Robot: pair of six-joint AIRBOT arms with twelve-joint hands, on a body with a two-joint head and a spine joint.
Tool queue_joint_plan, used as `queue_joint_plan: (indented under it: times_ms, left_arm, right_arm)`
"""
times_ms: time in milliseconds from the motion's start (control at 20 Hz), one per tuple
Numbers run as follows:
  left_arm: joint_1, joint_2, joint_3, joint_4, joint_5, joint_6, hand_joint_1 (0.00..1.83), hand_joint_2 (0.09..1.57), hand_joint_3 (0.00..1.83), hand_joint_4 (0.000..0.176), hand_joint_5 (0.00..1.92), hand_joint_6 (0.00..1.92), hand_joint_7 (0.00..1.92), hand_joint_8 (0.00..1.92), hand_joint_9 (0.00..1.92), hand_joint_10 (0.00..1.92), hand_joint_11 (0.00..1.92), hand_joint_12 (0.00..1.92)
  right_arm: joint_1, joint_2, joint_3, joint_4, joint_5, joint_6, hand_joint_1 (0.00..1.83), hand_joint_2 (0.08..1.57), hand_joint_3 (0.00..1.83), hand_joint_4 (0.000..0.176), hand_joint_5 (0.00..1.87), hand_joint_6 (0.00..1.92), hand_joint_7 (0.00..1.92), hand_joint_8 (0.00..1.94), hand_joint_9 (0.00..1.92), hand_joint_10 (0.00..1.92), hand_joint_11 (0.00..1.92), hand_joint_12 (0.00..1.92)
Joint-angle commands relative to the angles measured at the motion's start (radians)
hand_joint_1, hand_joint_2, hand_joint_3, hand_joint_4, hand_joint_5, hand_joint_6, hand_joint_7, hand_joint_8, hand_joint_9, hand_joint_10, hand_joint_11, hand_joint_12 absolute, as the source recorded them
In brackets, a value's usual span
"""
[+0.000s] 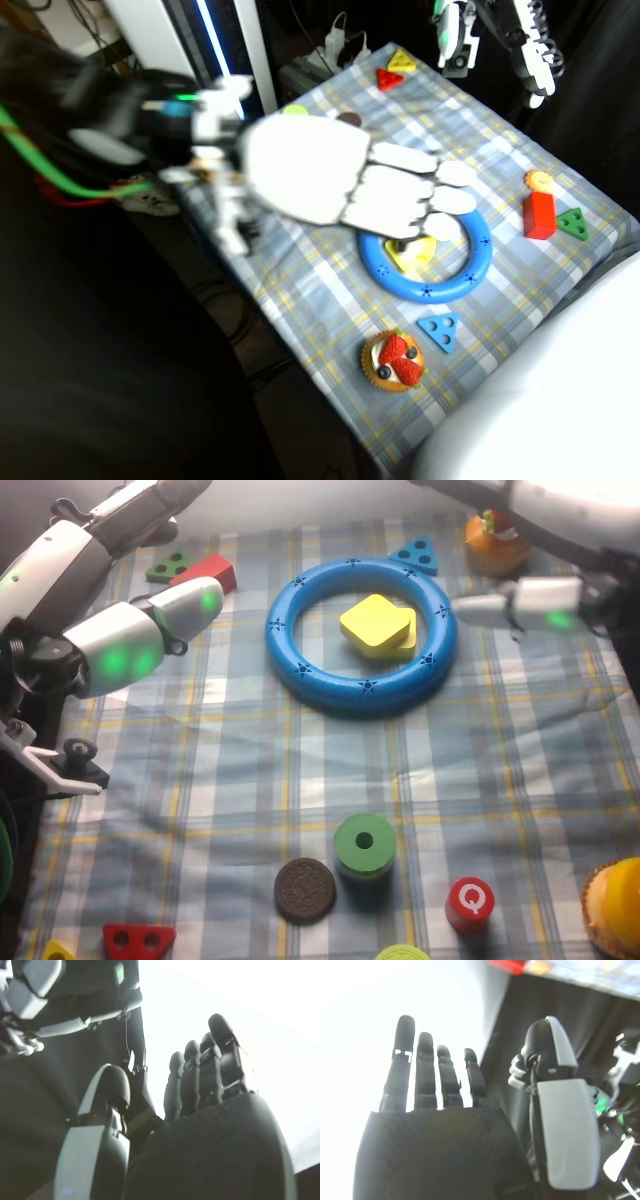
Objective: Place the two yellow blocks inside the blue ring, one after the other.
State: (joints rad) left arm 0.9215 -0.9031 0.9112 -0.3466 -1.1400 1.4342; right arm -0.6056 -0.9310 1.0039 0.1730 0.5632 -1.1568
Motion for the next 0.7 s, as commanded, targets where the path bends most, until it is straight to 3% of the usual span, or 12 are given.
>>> queue_joint_plan:
  times_ms: [0, 100, 150, 200, 250, 300, 350, 400, 500, 550, 600, 650]
  left_arm:
    - [-0.004, 0.012, -0.002, 0.017, -0.138, -0.012, 0.71, 1.32, 0.0, 0.004, 0.23, 0.0, 0.19, 0.0, 0.12, 0.01, 0.0, 0.74]
    - [0.006, 0.019, -0.007, 0.016, -0.158, -0.02, 0.67, 1.33, 0.0, 0.002, 0.22, 0.0, 0.18, 0.0, 0.12, 0.01, 0.0, 0.73]
    - [0.008, 0.022, -0.01, 0.016, -0.166, -0.023, 0.64, 1.31, 0.0, 0.002, 0.22, 0.0, 0.19, 0.0, 0.15, 0.02, 0.0, 0.89]
    - [0.009, 0.024, -0.011, 0.016, -0.171, -0.024, 0.6, 1.32, 0.0, 0.0, 0.19, 0.0, 0.19, 0.0, 0.16, 0.02, 0.0, 0.96]
    - [0.009, 0.025, -0.012, 0.016, -0.176, -0.026, 0.6, 1.32, 0.0, 0.0, 0.19, 0.0, 0.19, 0.0, 0.16, 0.02, 0.0, 0.96]
    - [0.01, 0.027, -0.012, 0.018, -0.182, -0.03, 0.57, 1.34, 0.0, 0.001, 0.16, 0.0, 0.16, 0.0, 0.15, 0.02, 0.0, 0.97]
    - [0.012, 0.029, -0.012, 0.019, -0.188, -0.04, 0.57, 1.36, 0.0, 0.0, 0.09, 0.01, 0.06, 0.0, 0.04, 0.0, 0.0, 0.35]
    - [0.013, 0.03, -0.012, 0.022, -0.195, -0.051, 0.57, 1.37, 0.0, 0.0, 0.06, 0.01, 0.01, 0.0, 0.01, 0.0, 0.0, 0.07]
    - [0.016, 0.034, -0.012, 0.024, -0.209, -0.068, 0.46, 1.4, 0.01, 0.0, 0.0, 0.0, 0.0, 0.0, 0.0, 0.0, 0.0, 0.0]
    - [0.022, 0.037, -0.009, 0.024, -0.224, -0.094, 0.38, 1.39, 0.01, 0.002, 0.0, 0.0, 0.0, 0.0, 0.0, 0.0, 0.0, 0.0]
    - [0.027, 0.04, -0.006, 0.024, -0.234, -0.111, 0.26, 1.37, 0.0, 0.021, 0.0, 0.0, 0.0, 0.0, 0.0, 0.0, 0.0, 0.0]
    - [0.035, 0.044, -0.003, 0.024, -0.257, -0.143, 0.24, 1.34, 0.0, 0.065, 0.0, 0.0, 0.0, 0.0, 0.0, 0.0, 0.0, 0.0]
  right_arm:
    - [-0.002, 0.021, -0.016, -0.008, 0.191, -0.001, 0.6, 1.18, 0.0, 0.075, 0.0, 0.0, 0.0, 0.0, 0.06, 0.04, 0.0, 0.93]
    - [-0.058, 0.078, -0.063, -0.003, 0.271, 0.003, 0.57, 1.22, 0.01, 0.069, 0.0, 0.0, 0.0, 0.0, 0.06, 0.04, 0.0, 0.85]
    - [-0.08, 0.098, -0.08, 0.0, 0.301, 0.006, 0.58, 1.23, 0.0, 0.066, 0.0, 0.0, 0.0, 0.0, 0.03, 0.02, 0.0, 0.67]
    - [-0.106, 0.121, -0.098, 0.002, 0.333, 0.013, 0.54, 1.23, 0.0, 0.081, 0.0, 0.0, 0.0, 0.0, 0.01, 0.01, 0.0, 0.2]
    - [-0.123, 0.132, -0.109, 0.003, 0.355, 0.018, 0.54, 1.23, 0.0, 0.081, 0.0, 0.0, 0.0, 0.0, 0.01, 0.01, 0.0, 0.2]
    - [-0.159, 0.149, -0.125, 0.008, 0.396, 0.03, 0.55, 1.23, 0.0, 0.084, 0.0, 0.0, 0.0, 0.0, 0.0, 0.0, 0.0, 0.04]
    - [-0.192, 0.162, -0.139, 0.018, 0.436, 0.041, 0.55, 1.24, 0.0, 0.075, 0.0, 0.0, 0.0, 0.0, 0.0, 0.0, 0.01, 0.01]
    - [-0.23, 0.177, -0.154, 0.032, 0.484, 0.048, 0.53, 1.23, 0.0, 0.085, 0.0, 0.0, 0.0, 0.0, 0.0, 0.0, 0.01, 0.01]
    - [-0.31, 0.207, -0.184, 0.074, 0.593, 0.058, 0.43, 1.21, 0.0, 0.111, 0.0, 0.0, 0.0, 0.0, 0.0, 0.0, 0.0, 0.01]
    - [-0.352, 0.219, -0.192, 0.091, 0.652, 0.077, 0.45, 1.23, 0.0, 0.085, 0.0, 0.0, 0.0, 0.0, 0.0, 0.0, 0.0, 0.0]
    - [-0.37, 0.225, -0.196, 0.1, 0.684, 0.086, 0.48, 1.23, 0.0, 0.08, 0.0, 0.0, 0.0, 0.0, 0.0, 0.0, 0.0, 0.0]
    - [-0.393, 0.235, -0.205, 0.114, 0.735, 0.093, 0.48, 1.22, 0.0, 0.08, 0.0, 0.0, 0.0, 0.0, 0.0, 0.0, 0.0, 0.0]
